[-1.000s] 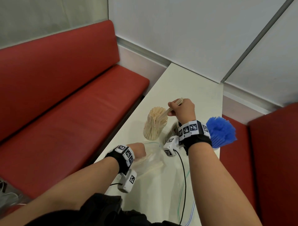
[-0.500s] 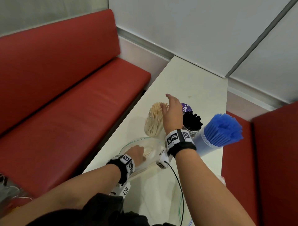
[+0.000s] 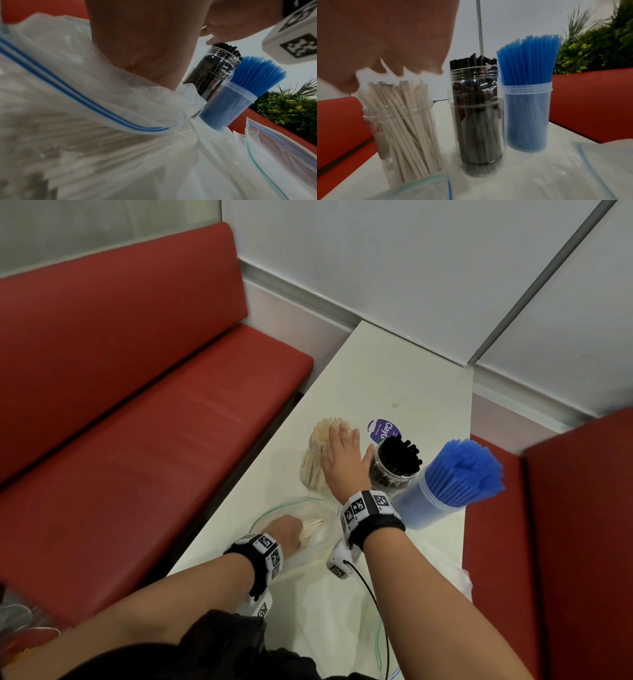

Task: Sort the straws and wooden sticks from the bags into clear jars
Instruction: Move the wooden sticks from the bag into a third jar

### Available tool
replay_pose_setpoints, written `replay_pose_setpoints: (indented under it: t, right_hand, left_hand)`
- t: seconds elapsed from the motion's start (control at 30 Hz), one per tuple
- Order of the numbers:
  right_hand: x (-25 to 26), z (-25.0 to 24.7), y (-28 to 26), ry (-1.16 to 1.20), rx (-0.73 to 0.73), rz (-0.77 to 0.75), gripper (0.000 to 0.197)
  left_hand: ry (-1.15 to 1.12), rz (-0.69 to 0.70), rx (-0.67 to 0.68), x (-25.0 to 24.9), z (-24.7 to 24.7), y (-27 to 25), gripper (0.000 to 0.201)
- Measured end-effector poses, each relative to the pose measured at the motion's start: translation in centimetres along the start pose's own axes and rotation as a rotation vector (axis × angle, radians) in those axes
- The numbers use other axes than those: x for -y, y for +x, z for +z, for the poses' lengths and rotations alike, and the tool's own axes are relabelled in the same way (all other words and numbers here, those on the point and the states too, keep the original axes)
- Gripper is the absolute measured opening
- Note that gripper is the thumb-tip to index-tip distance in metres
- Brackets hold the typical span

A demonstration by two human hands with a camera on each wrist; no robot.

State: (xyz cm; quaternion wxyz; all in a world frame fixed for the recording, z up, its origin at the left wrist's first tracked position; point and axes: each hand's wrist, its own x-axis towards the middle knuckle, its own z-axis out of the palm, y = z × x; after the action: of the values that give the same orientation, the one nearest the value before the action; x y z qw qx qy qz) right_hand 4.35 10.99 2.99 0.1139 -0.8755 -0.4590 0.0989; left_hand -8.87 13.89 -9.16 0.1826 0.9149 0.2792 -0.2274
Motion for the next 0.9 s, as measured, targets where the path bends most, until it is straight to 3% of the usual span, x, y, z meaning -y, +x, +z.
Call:
replay_pose_setpoints:
  t: [0.07, 0.1, 0.17, 0.27, 0.47, 0.63, 0.77, 0.9]
  right_hand:
    - [-0.1, -0.4, -1.0, 0.140, -0.293, -0.028, 0.051]
    - [0.0, -0.4, -1.7, 0.230, -0.370, -0.052, 0.046]
    - [0.2, 0.1, -3.2, 0.437, -0.274, -0.080, 0.035]
    - [0.2, 2.2, -5.7, 0.579, 0.063, -0.022, 0.033]
    - [-1.8, 5.9, -10.0, 0.468, 0.321, 0.040, 0.035]
    - [-2.4, 6.8, -12.0, 0.383, 0.318, 0.184, 0.037]
    - [-2.9, 6.4, -12.5, 0.326, 0.298, 0.312, 0.033]
    - [-3.3, 6.3, -12.6, 0.354, 0.266, 0.395, 0.029]
  left_hand:
    - [-0.054, -0.019, -0.005, 0.1, -0.6, 0.0, 0.026]
    - [-0.074, -0.023, -0.009, 0.1, -0.8, 0.0, 0.027]
    - [-0.104, -0.031, -0.010, 0.0, -1.2, -0.3, 0.029]
    - [-0.138, -0.042, -0.031, -0.2, -1.6, -0.9, 0.030]
    - [-0.288, 0.029, -0.083, -0.3, -1.4, -2.2, 0.025]
    - [-0.316, 0.127, -0.082, -0.6, -1.0, -3.8, 0.019]
    - [-0.395, 0.168, -0.061, -1.0, -0.7, -4.8, 0.031]
    - [-0.287, 0.139, -0.002, -1.1, -0.9, -5.0, 0.036]
